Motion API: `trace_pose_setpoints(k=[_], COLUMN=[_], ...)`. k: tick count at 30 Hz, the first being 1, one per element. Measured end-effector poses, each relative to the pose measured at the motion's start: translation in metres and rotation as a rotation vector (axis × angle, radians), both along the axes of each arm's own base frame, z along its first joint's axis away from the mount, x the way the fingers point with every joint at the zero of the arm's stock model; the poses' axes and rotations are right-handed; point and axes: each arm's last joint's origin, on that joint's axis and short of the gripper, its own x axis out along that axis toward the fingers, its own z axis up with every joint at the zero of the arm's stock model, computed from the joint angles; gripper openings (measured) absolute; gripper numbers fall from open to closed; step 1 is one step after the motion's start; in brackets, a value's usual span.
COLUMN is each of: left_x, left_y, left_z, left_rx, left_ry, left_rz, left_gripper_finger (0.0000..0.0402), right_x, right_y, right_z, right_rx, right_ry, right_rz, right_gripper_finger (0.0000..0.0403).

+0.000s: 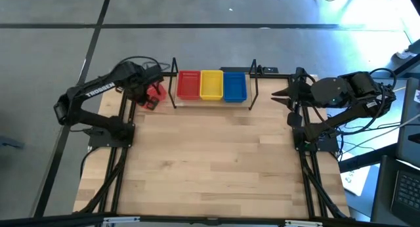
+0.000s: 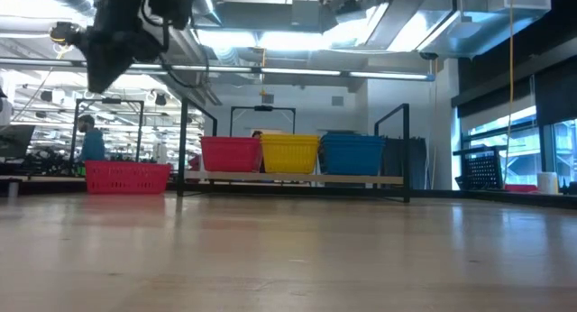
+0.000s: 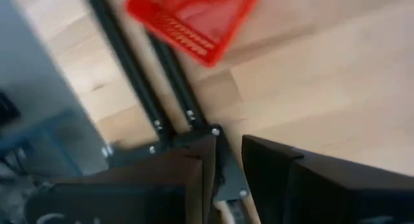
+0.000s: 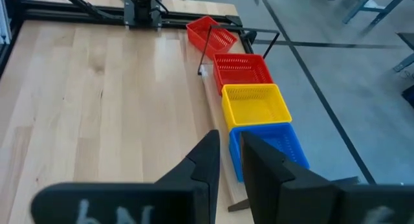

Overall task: Stack baskets on shelf by color
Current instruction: Stack the red bin on the red bin on the shelf

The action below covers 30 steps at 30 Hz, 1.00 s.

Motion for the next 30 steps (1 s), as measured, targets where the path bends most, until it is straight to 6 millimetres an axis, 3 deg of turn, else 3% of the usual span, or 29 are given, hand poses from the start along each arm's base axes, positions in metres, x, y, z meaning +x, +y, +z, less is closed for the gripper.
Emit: trace_pose_setpoints(k=[10, 17, 30], left_x=[0.013, 0.006, 0.002], left_y=[0.014, 0.015, 0.014], left_z=[-0.052, -0.081, -0.113], left_rx=[0.055, 0.092, 0.161], left_ry=[-0.089, -0.003, 0.037], left_rz=[-0.166, -0.202, -0.222], left_gripper_finger=[0.0068, 0.0068, 0.0068], right_x=[0.002, 0.002, 0.002], right_y=[0.0, 0.001, -0.001], right_z=[0.002, 0.003, 0.003], right_rx=[-0.019, -0.02, -0.042], right_ry=[-0.015, -0.025, -0.037], right_rz=[0.016, 0.017, -0.018], right_gripper_finger=[0.006, 0.006, 0.006])
